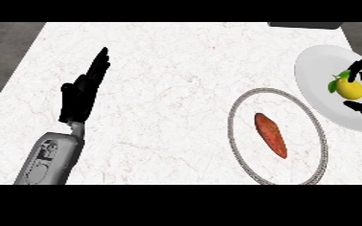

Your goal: Pick the lemon from the placemat and place it in the plate

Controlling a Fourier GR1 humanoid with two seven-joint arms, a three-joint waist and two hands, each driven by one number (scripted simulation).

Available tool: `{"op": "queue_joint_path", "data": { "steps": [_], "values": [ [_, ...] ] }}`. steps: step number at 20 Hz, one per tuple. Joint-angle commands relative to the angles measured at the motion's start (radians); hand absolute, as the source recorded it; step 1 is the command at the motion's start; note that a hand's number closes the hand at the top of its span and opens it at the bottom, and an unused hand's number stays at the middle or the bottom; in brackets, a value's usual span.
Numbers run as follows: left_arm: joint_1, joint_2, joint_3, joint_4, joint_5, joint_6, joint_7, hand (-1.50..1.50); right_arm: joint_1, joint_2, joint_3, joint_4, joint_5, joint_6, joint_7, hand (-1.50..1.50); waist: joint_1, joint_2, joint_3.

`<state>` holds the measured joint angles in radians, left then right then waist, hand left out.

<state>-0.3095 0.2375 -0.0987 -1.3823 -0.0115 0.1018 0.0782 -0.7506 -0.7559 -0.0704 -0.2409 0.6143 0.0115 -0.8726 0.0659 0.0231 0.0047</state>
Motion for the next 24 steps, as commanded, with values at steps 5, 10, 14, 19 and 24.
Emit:
{"op": "queue_joint_path", "data": {
  "steps": [5,10,14,19,24],
  "values": [
    [-0.002,0.002,0.008,-0.004,-0.002,-0.014,0.003,0.0,-0.082,0.071,-0.006,0.123,0.012,0.071,0.042,-1.5,-0.004,0.0,0.0],
    [-0.025,-0.021,-0.005,0.012,-0.034,0.02,0.006,0.0,-0.067,0.1,-0.087,0.149,-0.076,0.178,-0.06,-1.5,-0.011,0.003,0.002],
    [0.008,0.022,0.039,0.028,0.013,-0.036,-0.023,0.0,-0.084,0.048,-0.204,0.175,-0.194,0.276,-0.062,-1.5,-0.017,0.001,0.001],
    [-0.015,-0.027,0.012,0.0,-0.006,0.003,0.0,0.0,-0.076,-0.042,-0.304,0.21,-0.293,0.327,0.002,-1.5,-0.013,0.009,0.004],
    [0.011,0.0,0.028,0.004,-0.001,-0.017,-0.025,0.0,-0.027,-0.168,-0.367,0.225,-0.358,0.411,0.03,-1.5,-0.012,0.015,0.007]
  ]
}}
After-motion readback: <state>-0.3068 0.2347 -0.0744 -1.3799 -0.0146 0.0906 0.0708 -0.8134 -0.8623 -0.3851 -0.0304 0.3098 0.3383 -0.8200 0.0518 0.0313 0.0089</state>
